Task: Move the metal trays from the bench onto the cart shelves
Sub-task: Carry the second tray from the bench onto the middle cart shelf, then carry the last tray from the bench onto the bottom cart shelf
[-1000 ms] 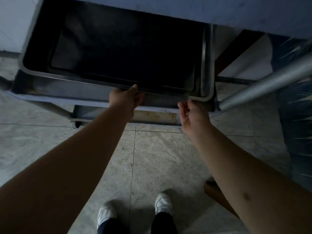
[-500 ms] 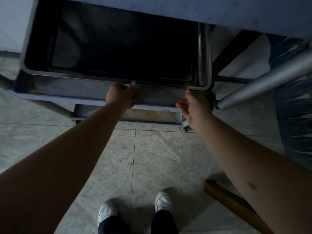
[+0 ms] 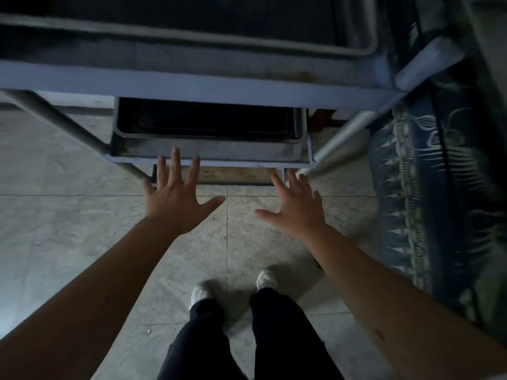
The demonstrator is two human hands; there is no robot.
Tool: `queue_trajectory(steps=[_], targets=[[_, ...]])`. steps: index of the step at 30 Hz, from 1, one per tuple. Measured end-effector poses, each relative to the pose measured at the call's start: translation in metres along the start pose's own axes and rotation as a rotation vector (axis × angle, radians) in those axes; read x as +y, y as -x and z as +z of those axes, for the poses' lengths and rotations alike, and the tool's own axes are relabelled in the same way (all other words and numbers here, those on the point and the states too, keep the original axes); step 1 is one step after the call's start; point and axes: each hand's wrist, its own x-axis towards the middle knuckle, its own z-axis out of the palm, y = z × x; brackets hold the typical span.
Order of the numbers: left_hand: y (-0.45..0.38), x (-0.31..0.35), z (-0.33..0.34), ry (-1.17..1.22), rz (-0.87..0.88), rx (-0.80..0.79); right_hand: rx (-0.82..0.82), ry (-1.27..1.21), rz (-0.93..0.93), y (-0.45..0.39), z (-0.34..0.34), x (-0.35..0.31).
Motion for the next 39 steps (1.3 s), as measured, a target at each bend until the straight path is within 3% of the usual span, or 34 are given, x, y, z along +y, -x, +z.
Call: queue_trajectory(steps=[5, 11, 22, 30, 39], targets=[[0.085, 0.004, -0.068, -0.058, 0.035, 0.013, 0.045, 0.151, -0.05, 0.083, -0.054, -0.023], [0.162, 0.014, -0.139, -0.05, 0.099, 0.087, 0.059, 0.102, -0.042, 0.161, -0.109, -0.045], [0.195, -0.007, -0.191, -0.104, 0.191, 0.184, 0.197, 0.07, 0.027, 0.219, -0.142, -0.064], [0.19, 0.032, -0.191, -0.151, 0.4, 0.131, 0.287, 0.036, 0.285, 0.273, -0.134, -0.037], [0.216, 0.145, -0.179, -0.205, 0.675, 0.092, 0.331, -0.096, 0.556, 0.385, -0.126, 0.034]])
